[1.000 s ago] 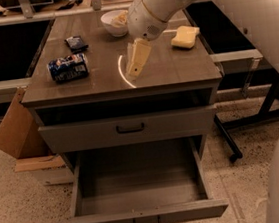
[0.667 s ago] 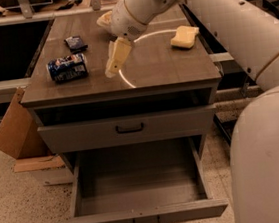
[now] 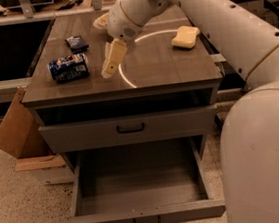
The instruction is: Place pepsi can into middle drawer
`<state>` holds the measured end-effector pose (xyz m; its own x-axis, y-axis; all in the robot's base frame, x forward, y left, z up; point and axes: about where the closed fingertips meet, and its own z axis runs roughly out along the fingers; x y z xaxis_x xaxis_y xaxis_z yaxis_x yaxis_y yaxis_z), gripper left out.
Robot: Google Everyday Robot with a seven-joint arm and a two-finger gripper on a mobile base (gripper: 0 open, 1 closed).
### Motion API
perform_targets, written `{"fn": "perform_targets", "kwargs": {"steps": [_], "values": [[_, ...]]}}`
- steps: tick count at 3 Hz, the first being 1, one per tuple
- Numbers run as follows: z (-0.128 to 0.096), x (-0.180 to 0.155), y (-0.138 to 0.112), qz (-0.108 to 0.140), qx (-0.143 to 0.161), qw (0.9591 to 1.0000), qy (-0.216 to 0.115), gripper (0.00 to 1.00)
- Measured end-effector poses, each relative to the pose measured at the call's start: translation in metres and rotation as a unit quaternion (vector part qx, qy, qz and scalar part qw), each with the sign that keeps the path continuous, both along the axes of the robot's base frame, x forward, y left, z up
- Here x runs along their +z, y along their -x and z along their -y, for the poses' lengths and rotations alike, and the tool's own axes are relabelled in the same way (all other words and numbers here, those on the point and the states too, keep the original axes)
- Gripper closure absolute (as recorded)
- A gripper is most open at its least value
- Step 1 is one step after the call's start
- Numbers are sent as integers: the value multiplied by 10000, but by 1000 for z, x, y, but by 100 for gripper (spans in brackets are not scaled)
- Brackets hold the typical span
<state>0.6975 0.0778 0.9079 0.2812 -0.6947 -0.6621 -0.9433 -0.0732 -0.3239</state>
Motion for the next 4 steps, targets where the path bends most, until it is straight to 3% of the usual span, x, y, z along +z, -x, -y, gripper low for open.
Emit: {"fn": "perform_targets", "kwargs": {"steps": [2, 4], "values": [[-38, -22, -19, -370, 197, 9991, -99, 0], [-81, -36, -21, -651, 569, 9963, 1, 0]]}}
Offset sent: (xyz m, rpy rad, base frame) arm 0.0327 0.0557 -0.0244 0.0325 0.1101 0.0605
